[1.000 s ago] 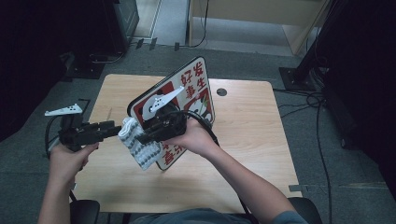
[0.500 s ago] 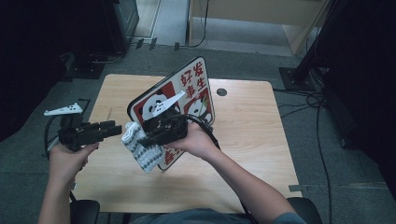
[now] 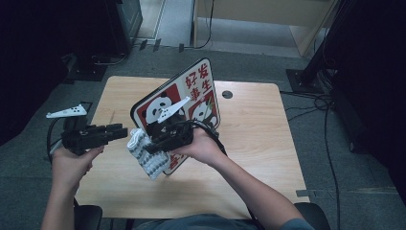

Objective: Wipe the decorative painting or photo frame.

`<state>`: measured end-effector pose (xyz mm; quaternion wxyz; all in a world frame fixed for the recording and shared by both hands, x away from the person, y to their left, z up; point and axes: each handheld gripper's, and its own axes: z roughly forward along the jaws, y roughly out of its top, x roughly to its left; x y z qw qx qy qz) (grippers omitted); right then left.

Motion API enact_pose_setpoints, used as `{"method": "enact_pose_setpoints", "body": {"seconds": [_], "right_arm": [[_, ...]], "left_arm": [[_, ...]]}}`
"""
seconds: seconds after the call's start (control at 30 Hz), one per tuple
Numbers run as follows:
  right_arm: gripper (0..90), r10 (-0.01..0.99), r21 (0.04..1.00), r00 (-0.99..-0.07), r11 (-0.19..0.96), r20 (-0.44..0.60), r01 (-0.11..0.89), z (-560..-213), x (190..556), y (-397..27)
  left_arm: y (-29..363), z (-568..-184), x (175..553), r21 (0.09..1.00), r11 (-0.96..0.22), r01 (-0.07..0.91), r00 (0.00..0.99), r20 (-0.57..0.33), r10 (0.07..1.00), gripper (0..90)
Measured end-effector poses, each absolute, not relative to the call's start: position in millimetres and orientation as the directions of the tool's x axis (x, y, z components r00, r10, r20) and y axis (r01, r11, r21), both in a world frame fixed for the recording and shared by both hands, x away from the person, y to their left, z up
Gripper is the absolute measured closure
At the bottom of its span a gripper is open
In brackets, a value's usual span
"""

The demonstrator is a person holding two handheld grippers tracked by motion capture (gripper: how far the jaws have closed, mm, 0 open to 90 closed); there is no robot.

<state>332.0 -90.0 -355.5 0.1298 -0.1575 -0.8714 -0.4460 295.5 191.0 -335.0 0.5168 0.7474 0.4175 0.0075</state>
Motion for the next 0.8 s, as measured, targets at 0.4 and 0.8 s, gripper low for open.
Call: {"method": "enact_pose_setpoints", "body": {"seconds": [0.4,0.8], "right_arm": [[77.4,0.167,0.719,-0.912,0.568,0.376,0.4,-368,330,-91],[77.3,0.169,0.712,-0.907,0.57,0.387,0.41,-380,328,-93]], "left_arm": [[179,-333,295,0.779,-0.133,0.613,0.669,-0.421,0.613,56.6],[165,-331,297,0.787,-0.154,0.597,0.695,-0.411,0.59,57.0]]}}
